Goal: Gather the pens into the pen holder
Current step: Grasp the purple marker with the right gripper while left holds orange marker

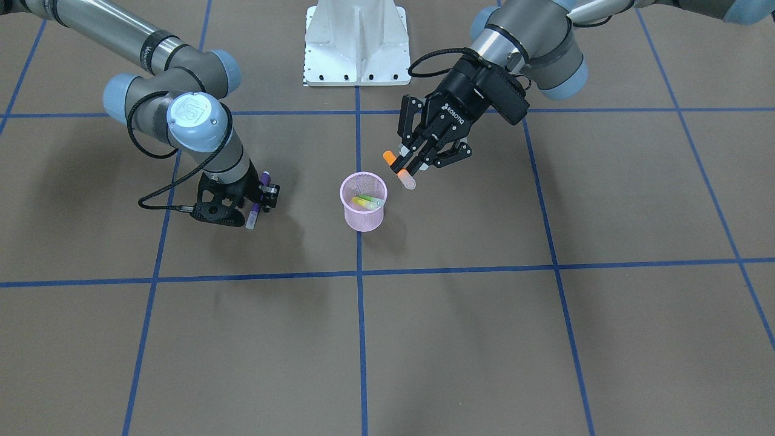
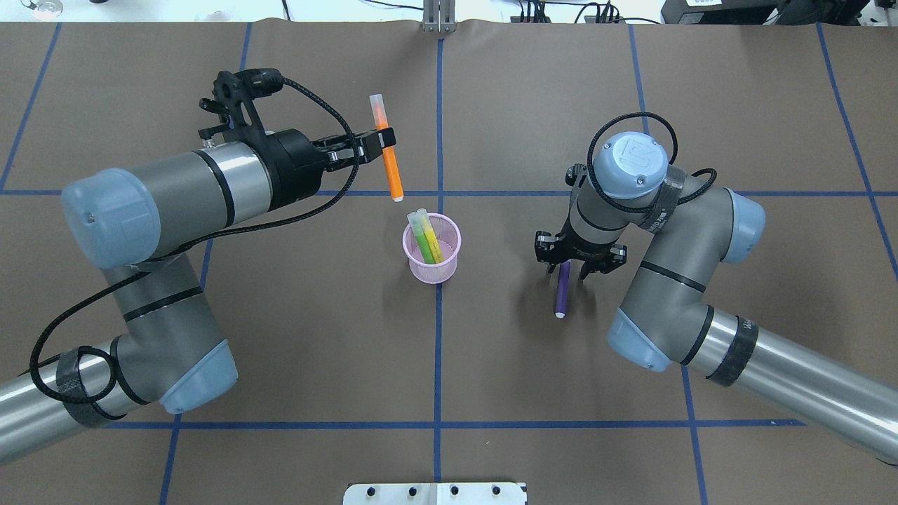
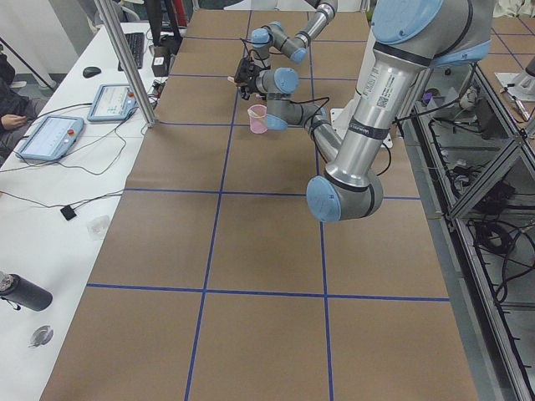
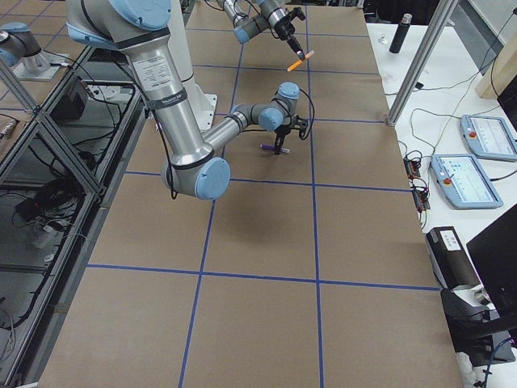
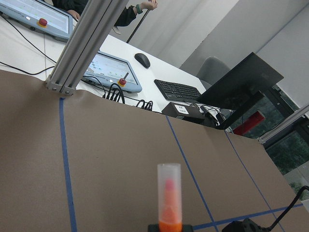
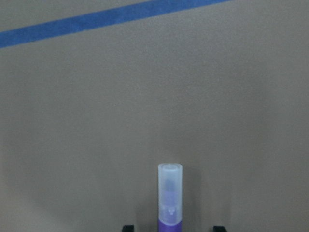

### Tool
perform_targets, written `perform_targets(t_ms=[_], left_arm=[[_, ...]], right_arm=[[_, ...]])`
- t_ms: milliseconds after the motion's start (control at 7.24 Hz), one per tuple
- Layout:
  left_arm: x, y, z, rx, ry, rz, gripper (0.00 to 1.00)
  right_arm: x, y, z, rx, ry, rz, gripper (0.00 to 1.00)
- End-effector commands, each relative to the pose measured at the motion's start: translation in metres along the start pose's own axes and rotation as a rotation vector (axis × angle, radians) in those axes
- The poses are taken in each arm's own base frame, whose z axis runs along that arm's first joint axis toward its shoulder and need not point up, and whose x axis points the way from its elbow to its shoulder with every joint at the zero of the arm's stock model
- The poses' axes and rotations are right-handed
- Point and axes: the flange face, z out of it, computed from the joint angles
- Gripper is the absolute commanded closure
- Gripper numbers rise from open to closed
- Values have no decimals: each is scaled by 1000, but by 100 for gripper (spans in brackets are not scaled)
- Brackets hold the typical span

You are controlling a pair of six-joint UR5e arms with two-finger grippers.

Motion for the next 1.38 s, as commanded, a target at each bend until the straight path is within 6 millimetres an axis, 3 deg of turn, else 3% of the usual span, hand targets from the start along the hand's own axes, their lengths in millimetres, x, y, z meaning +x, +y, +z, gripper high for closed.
perform_targets(t_ms=[0, 414, 552, 828, 1104, 1243], left_arm=[[0, 0, -1, 0, 1, 2, 100], [-2, 1, 0, -3, -3, 2, 100], [-4, 1, 1, -3, -8, 4, 100], [0, 1, 4, -3, -3, 2, 100], [0, 17, 17, -14, -13, -1, 100], [-2, 34, 29, 31, -8, -6, 100]], right_arm=[[0, 0, 1, 0, 1, -4, 53], [1, 2, 3, -1, 4, -19, 100], [0, 3, -1, 2, -3, -22, 100], [2, -10, -27, -15, -51, -6, 100], [-2, -14, -88, 71, -142, -27, 100], [-6, -13, -109, 154, -162, -41, 100]])
